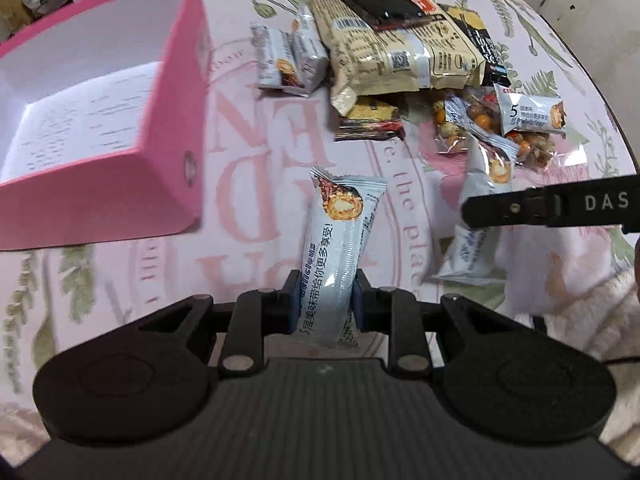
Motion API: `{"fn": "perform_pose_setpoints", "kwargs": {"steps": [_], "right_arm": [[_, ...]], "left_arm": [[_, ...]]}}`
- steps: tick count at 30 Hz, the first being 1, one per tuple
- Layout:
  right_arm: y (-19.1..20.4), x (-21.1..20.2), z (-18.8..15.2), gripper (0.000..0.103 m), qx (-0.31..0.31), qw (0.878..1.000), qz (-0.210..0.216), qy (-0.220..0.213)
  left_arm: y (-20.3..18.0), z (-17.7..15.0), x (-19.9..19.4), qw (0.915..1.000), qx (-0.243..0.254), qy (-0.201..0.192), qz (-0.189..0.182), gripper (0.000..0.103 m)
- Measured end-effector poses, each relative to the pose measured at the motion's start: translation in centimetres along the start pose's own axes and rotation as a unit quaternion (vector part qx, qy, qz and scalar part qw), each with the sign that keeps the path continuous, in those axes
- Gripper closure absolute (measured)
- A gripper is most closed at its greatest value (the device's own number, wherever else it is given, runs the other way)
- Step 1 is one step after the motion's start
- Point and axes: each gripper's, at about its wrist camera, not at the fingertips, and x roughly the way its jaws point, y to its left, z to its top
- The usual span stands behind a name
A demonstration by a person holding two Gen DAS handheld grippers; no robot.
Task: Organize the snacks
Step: 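Grasp a white snack bar with the left tool while the right tool grasps another white bar, then carry both white bars into the pink box and open both tools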
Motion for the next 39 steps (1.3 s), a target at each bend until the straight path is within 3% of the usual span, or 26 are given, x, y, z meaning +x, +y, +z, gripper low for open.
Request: {"fn": "perform_pose_setpoints", "kwargs": {"steps": [9, 19, 25, 31, 36, 39], "right_arm": [[4.1, -3.4, -0.8, 0.072, -0.047, 0.998, 0.039, 0.0], [12.6, -5.0, -0.8, 0.072, -0.157, 0.985, 0.067, -0.011], [16.9, -3.7, 1.7, 0.072, -0.196, 0.977, 0.078, -0.031], [21.0, -1.4, 5.8, 0.072, -0.227, 0.97, 0.066, -0.049], [23.8, 2.4, 8.3, 0.072, -0.279, 0.957, 0.037, -0.066], [24.4, 5.2, 8.7, 0.072, -0.303, 0.951, 0.009, -0.064]], "left_arm": [[3.4, -1.6, -8.5, 0.9974, 0.01, -0.066, 0.027, 0.079], [6.6, -1.9, -13.9, 0.9901, -0.01, -0.137, 0.03, 0.079], [9.6, -0.2, -13.5, 0.9837, -0.069, -0.166, 0.017, 0.079], [12.0, 4.0, -13.5, 0.9781, -0.086, -0.189, 0.009, 0.079], [15.9, 7.4, -10.5, 0.9751, -0.136, -0.174, 0.008, 0.079], [19.0, 8.2, -7.3, 0.9683, -0.196, -0.153, -0.021, 0.079]]}}
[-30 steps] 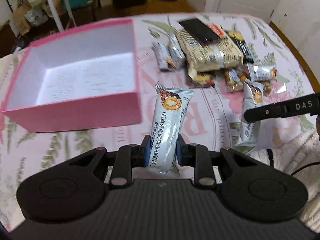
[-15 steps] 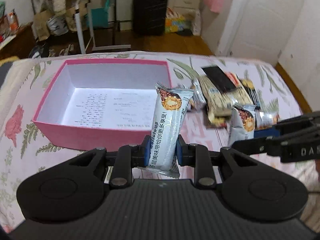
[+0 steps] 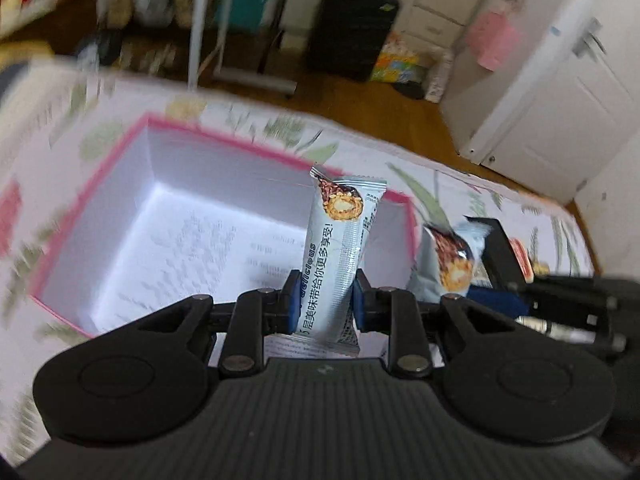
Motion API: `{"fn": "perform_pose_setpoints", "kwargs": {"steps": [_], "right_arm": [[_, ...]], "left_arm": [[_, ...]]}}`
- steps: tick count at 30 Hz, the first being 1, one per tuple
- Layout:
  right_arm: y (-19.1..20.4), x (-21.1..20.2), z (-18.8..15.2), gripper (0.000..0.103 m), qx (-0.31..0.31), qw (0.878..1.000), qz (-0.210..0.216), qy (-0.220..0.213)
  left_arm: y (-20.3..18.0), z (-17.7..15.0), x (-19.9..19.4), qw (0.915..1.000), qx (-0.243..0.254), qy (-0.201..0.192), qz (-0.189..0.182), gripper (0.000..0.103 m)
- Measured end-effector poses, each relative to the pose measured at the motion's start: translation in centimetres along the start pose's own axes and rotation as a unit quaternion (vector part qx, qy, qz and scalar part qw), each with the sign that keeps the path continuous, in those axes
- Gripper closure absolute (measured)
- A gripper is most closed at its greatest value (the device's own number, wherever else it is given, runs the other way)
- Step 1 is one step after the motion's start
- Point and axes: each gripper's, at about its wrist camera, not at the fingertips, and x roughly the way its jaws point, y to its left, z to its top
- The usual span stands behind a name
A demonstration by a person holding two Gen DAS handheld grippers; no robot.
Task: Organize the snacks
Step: 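Carry both white bars into the pink box and open both tools, then move both open tools back to the snack pile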
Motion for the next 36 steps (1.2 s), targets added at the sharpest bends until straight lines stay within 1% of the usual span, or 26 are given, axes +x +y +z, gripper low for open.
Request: {"fn": "perform_pose_setpoints", "kwargs": {"steps": [2, 7, 10, 12, 14, 18, 21, 24, 25, 26, 28, 29, 30, 32, 34, 36], "right_arm": [[0.2, 1.7, 0.2, 0.072, -0.014, 1.0, -0.008, 0.012], [0.8, 5.7, 1.0, 0.072, -0.078, 0.995, -0.044, 0.05], [0.4, 7.8, 1.7, 0.072, -0.097, 0.991, -0.053, 0.078], [0.1, 9.1, 2.1, 0.072, -0.113, 0.987, -0.057, 0.098], [0.0, 10.2, 2.1, 0.072, -0.132, 0.983, -0.07, 0.109], [0.0, 11.7, 1.9, 0.072, -0.167, 0.973, -0.097, 0.127], [0.3, 12.3, 1.7, 0.073, -0.19, 0.968, -0.106, 0.127], [0.5, 12.5, 1.4, 0.071, -0.202, 0.965, -0.119, 0.121], [0.7, 12.4, 1.1, 0.071, -0.207, 0.964, -0.123, 0.117], [0.8, 12.1, 0.9, 0.07, -0.21, 0.964, -0.124, 0.109], [1.0, 11.3, 0.5, 0.068, -0.208, 0.966, -0.123, 0.094], [1.0, 10.8, 0.4, 0.065, -0.205, 0.967, -0.123, 0.087], [1.0, 10.0, 0.3, 0.058, -0.198, 0.969, -0.122, 0.077], [0.8, 8.2, 0.1, 0.054, -0.182, 0.974, -0.119, 0.06], [0.5, 6.3, -0.1, 0.053, -0.162, 0.979, -0.113, 0.047], [0.0, 3.5, -0.6, 0.053, -0.138, 0.985, -0.1, 0.028]], "left_arm": [[1.7, 0.2, 1.8, 0.9994, -0.03, 0.01, -0.011, 0.079], [3.9, 0.0, 5.1, 0.9964, -0.075, 0.038, -0.007, 0.079], [4.5, 0.4, 7.0, 0.994, -0.09, 0.061, -0.003, 0.079], [4.5, 0.8, 8.5, 0.9916, -0.1, 0.081, 0.006, 0.079], [4.6, 1.1, 9.5, 0.9899, -0.11, 0.089, 0.012, 0.079], [4.6, 1.3, 11.3, 0.9867, -0.13, 0.098, -0.004, 0.079], [4.3, 0.9, 12.4, 0.9868, -0.121, 0.108, 0.005, 0.078], [4.0, 0.8, 12.9, 0.9862, -0.116, 0.116, 0.023, 0.069], [3.9, 0.7, 12.9, 0.986, -0.115, 0.117, 0.029, 0.064], [3.9, 0.6, 12.9, 0.9859, -0.115, 0.117, 0.033, 0.062], [3.6, 0.4, 12.6, 0.9865, -0.114, 0.111, 0.036, 0.061], [3.4, 0.3, 12.3, 0.9877, -0.11, 0.106, 0.034, 0.061], [3.1, 0.3, 11.8, 0.9888, -0.105, 0.1, 0.035, 0.061], [2.7, 0.0, 10.7, 0.9918, -0.089, 0.085, 0.034, 0.061], [2.2, -0.2, 9.0, 0.9946, -0.074, 0.064, 0.034, 0.061], [1.6, -0.5, 7.3, 0.9969, -0.058, 0.045, 0.027, 0.061]]}}
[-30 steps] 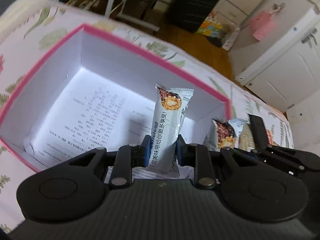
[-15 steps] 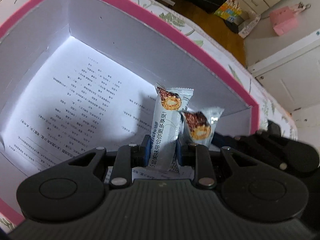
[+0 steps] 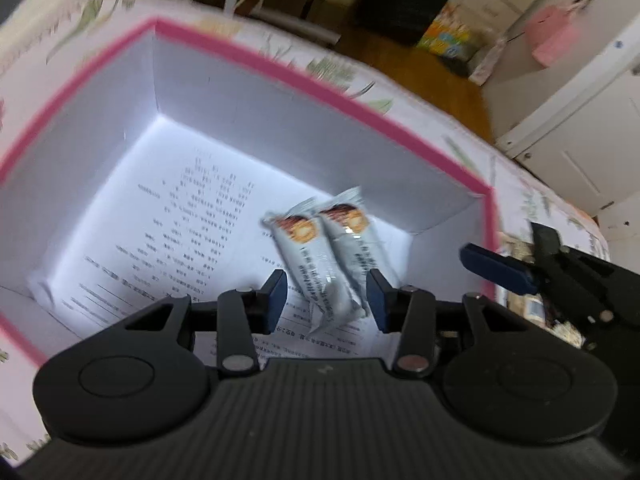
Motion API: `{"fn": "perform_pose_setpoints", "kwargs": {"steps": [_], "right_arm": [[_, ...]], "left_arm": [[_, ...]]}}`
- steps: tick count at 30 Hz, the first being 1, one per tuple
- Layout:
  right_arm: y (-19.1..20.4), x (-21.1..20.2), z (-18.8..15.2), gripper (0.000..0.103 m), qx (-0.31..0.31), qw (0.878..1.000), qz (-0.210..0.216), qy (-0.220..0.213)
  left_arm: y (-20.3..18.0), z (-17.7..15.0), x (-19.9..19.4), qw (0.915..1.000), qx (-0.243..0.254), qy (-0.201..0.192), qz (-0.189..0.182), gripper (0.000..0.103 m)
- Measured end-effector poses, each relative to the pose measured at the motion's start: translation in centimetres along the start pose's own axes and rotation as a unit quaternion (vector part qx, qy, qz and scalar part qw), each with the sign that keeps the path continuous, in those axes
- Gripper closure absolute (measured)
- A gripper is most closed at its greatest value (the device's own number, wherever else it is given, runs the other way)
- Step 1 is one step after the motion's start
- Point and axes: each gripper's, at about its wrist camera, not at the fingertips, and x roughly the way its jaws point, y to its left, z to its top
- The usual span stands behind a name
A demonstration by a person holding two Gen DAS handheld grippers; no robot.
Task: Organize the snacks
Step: 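Move both open tools back to the snack pile, then grasp a white bar with the left tool while the right tool grasps a white bar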
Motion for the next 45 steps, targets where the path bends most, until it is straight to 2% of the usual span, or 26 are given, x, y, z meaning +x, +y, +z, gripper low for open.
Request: {"fn": "perform_pose_setpoints", "kwargs": {"steps": [6, 10, 12, 16, 23, 25, 28, 31, 33, 39, 45], "right_arm": [[-2.8, -8.1, -2.8, 0.053, 0.05, 0.997, 0.038, -0.044], [-4.8, -12.8, -4.6, 0.053, 0.076, 0.994, 0.055, -0.056], [-5.8, -14.0, -5.0, 0.053, 0.078, 0.994, 0.053, -0.059], [-7.7, -16.7, -8.2, 0.053, 0.112, 0.991, 0.052, -0.058], [-9.3, -19.9, -12.4, 0.052, 0.108, 0.993, 0.005, -0.044], [-9.6, -20.7, -13.7, 0.05, 0.097, 0.994, -0.005, -0.041], [-10.7, -20.8, -15.4, 0.041, 0.105, 0.994, -0.008, -0.027], [-11.9, -19.9, -16.8, 0.039, 0.118, 0.993, -0.015, -0.006], [-13.1, -18.7, -17.7, 0.029, 0.138, 0.99, -0.023, 0.012], [-16.9, -15.5, -20.7, 0.027, 0.202, 0.978, -0.044, 0.03], [-19.2, -12.8, -23.0, 0.027, 0.211, 0.975, -0.053, 0.049]], "left_arm": [[-1.4, -1.4, -5.6, 0.9973, 0.047, -0.052, -0.023, 0.061], [-2.0, -3.6, -9.3, 0.9931, 0.032, -0.069, -0.089, 0.061], [-2.6, -4.8, -10.6, 0.9918, 0.044, -0.073, -0.095, 0.061], [-4.4, -6.8, -12.6, 0.9891, 0.081, -0.073, -0.099, 0.061], [-9.4, -9.3, -13.8, 0.98, 0.158, -0.056, -0.107, 0.058], [-11.2, -10.1, -13.6, 0.9766, 0.18, -0.048, -0.108, 0.056], [-13.7, -11.5, -12.8, 0.9713, 0.21, -0.032, -0.107, 0.053], [-15.9, -12.5, -11.0, 0.9681, 0.225, -0.018, -0.109, 0.049], [-17.4, -12.9, -9.4, 0.9671, 0.23, -0.01, -0.109, 0.048], [-21.3, -14.1, -4.4, 0.962, 0.256, 0.011, -0.096, 0.042], [-21.4, -15.6, 0.0, 0.9639, 0.247, 0.033, -0.095, 0.042]]}}
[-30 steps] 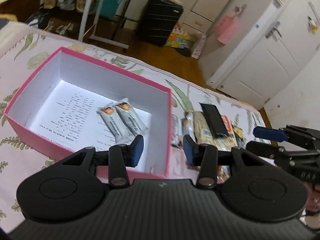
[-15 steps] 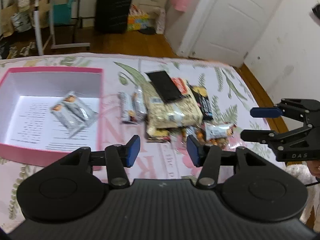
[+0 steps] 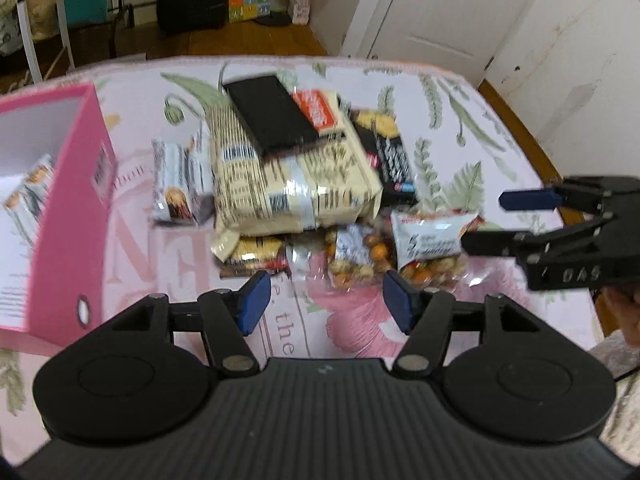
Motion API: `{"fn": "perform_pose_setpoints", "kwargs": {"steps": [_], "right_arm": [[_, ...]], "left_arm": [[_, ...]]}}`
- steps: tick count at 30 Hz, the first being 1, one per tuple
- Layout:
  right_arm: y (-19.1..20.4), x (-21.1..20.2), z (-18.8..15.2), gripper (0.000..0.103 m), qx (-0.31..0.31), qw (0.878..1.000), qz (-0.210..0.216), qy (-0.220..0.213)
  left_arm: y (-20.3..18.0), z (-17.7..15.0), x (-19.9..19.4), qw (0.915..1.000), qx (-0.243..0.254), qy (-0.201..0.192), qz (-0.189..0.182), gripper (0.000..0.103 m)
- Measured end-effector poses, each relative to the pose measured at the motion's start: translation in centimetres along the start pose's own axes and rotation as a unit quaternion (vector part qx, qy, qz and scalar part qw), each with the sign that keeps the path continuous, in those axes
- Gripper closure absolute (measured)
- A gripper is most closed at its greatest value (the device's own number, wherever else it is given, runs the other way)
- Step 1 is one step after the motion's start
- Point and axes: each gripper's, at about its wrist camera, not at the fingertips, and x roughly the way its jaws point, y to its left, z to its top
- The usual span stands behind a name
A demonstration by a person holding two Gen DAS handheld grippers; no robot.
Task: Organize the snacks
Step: 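Grasp a white bar with the left tool while the right tool grasps a white bar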
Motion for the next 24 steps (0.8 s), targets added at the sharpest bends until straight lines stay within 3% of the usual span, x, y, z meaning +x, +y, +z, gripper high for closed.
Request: {"fn": "perform_pose_setpoints", "kwargs": {"steps": [6, 14, 16, 20, 23, 24], "right_arm": [[-1.2, 1.5, -0.8, 0.027, 0.017, 1.0, -0.006, 0.025], [0.0, 3.6, -1.2, 0.026, -0.051, 0.998, -0.014, 0.04], [0.1, 4.0, -1.1, 0.019, -0.068, 0.997, -0.021, 0.025], [0.3, 4.5, -0.8, 0.019, -0.093, 0.996, -0.01, 0.01], [0.6, 4.9, -0.8, 0.02, -0.101, 0.995, 0.003, 0.001], [0.8, 4.9, -0.8, 0.024, -0.105, 0.995, 0.001, 0.0]], "left_arm": [[1.8, -1.0, 2.5, 0.9994, -0.026, 0.022, -0.003, 0.042], [1.8, -1.5, 3.8, 0.9986, -0.041, 0.008, -0.032, 0.044], [1.6, -1.5, 4.1, 0.9983, -0.047, 0.006, -0.035, 0.046], [2.4, -0.9, 3.6, 0.9988, -0.048, -0.012, 0.007, 0.046], [3.4, -0.5, 2.4, 0.9954, -0.037, -0.047, 0.075, 0.046], [3.7, -0.4, 2.2, 0.9935, -0.038, -0.054, 0.093, 0.046]]}}
